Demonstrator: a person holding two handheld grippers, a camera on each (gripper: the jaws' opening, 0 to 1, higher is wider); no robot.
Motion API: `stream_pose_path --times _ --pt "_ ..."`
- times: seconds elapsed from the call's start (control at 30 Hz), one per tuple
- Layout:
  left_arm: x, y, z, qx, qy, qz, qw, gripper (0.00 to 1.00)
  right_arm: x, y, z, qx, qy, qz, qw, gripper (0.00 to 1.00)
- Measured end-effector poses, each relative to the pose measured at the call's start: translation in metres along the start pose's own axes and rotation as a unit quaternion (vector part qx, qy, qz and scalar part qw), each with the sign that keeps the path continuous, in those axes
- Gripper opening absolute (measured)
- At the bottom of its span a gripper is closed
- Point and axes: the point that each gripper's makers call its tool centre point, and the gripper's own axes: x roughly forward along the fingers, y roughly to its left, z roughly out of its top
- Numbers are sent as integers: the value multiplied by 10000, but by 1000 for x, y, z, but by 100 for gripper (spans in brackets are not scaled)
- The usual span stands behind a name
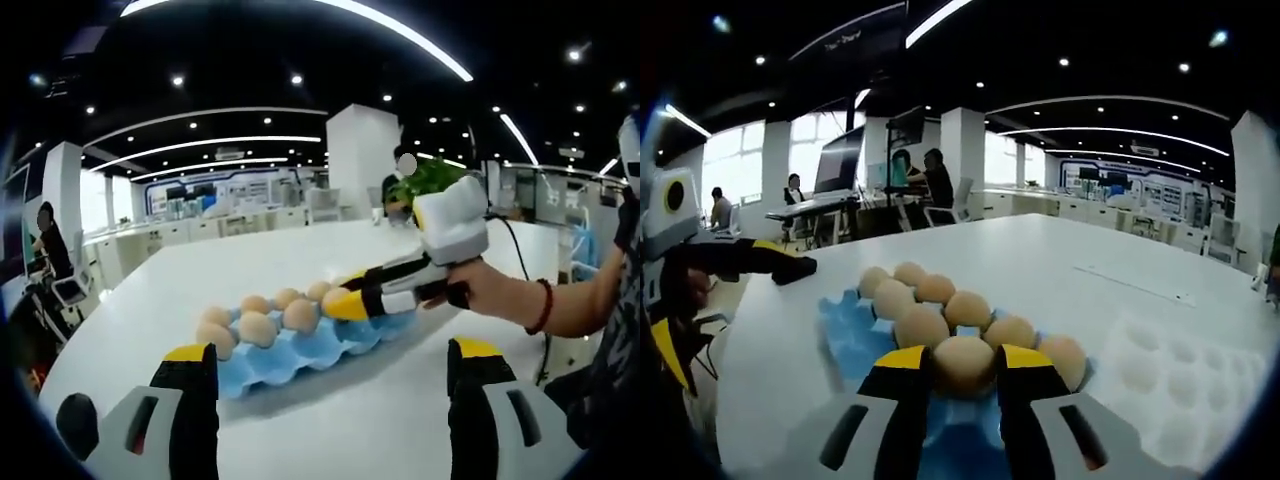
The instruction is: Place the egg into an empty slot of the egg tray after lifting it from the table, then release the egg inside the slot.
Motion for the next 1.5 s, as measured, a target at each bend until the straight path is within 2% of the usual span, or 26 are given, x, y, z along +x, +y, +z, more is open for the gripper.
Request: stream_pose_path --times 0.2,0.6,0.8,0.9,0.93,1.07,1.27,1.5 --pt "0 1 1 -1 -12 -5 10000 97 0 -3 -3 248 -24 56 9997 28" --pt "1 -1 -2 27 33 -14 10000 97 -4 0 -4 269 -42 133 9995 31" --pt "-3 5 2 -138 -69 107 9998 99 -8 -1 -2 105 -143 71 9998 40" --pt "-4 5 4 -248 -194 117 9994 100 -9 -2 2 185 -226 108 9995 43" --pt "-4 5 4 -254 -193 124 9994 100 -9 -2 3 220 -250 120 9994 45" --pt "-1 5 -5 -8 114 265 9996 100 -14 -3 8 190 -328 120 9992 49" --pt "0 2 0 -51 8 200 9998 100 -23 -7 16 118 -446 91 9989 54" --pt "2 -1 1 71 65 159 9998 100 -30 -13 15 50 -410 9 9991 59"
